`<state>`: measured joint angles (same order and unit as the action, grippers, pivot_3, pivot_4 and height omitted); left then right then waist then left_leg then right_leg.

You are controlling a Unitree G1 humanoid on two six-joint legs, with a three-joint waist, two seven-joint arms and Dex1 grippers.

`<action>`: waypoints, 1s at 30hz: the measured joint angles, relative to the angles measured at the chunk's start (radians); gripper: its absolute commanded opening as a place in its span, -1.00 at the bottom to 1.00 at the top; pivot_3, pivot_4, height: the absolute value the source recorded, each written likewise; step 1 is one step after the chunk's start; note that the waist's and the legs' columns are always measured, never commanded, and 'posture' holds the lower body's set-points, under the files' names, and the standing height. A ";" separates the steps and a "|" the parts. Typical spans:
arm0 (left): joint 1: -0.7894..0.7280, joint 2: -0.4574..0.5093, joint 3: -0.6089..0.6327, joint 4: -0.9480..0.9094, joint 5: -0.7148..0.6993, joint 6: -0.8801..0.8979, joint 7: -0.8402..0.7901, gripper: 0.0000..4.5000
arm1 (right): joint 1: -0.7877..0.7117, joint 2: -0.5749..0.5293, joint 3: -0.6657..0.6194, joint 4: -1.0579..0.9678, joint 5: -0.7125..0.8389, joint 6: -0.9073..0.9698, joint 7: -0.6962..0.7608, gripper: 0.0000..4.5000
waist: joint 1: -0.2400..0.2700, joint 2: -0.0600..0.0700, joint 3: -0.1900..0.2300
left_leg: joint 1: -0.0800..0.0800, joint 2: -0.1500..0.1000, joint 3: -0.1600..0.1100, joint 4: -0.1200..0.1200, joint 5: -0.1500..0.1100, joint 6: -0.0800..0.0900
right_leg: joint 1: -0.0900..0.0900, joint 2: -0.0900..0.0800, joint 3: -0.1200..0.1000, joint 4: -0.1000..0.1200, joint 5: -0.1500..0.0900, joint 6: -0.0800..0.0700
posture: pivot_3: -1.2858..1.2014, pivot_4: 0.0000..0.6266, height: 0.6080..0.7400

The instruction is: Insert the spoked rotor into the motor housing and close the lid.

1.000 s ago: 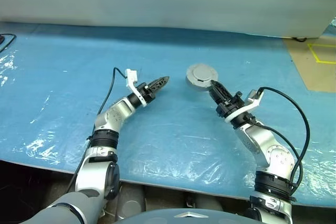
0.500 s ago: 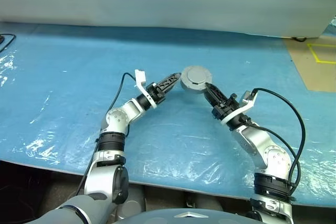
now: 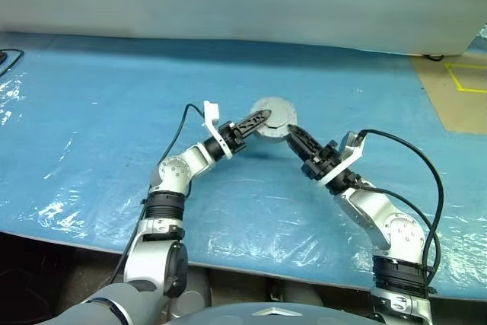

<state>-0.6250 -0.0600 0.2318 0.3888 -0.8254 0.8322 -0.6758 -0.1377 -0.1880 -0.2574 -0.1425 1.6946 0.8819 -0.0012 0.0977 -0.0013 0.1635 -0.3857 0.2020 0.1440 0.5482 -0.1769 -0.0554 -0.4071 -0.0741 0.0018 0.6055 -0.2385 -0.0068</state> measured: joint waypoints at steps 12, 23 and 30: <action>-0.022 0.017 0.010 0.042 -0.065 0.171 -0.005 0.23 | 0.005 -0.039 0.027 -0.010 -0.025 0.003 0.028 -0.49 | 0.000 0.000 0.000 | 0.000 0.000 -0.001 0.002 0.000 0.000 | 0.001 0.000 0.000 0.001 0.000 0.000 | 0.03 -0.52 1.00; -0.040 -0.003 0.026 0.049 -0.073 0.147 0.024 0.21 | -0.019 -0.040 0.015 -0.003 -0.025 -0.014 0.030 -0.49 | 0.002 0.000 0.000 | -0.001 0.000 -0.002 0.004 0.000 0.000 | 0.001 0.000 0.000 0.001 0.000 0.001 | 0.03 -0.52 1.00; -0.055 -0.020 0.032 0.063 -0.073 0.115 0.042 0.21 | -0.031 -0.035 -0.007 0.003 -0.025 -0.054 0.038 -0.06 | 0.001 0.000 0.000 | -0.002 0.000 -0.002 0.005 0.000 0.000 | 0.001 0.000 -0.001 0.001 0.001 0.001 | 0.03 -0.52 1.00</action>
<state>-0.6804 -0.0802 0.2639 0.4513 -0.8987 0.9468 -0.6340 -0.1691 -0.2233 -0.2643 -0.1398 1.6696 0.8275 0.0365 0.0983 -0.0014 0.1636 -0.3876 0.2019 0.1417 0.5530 -0.1769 -0.0553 -0.4060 -0.0742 0.0013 0.6067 -0.2378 -0.0059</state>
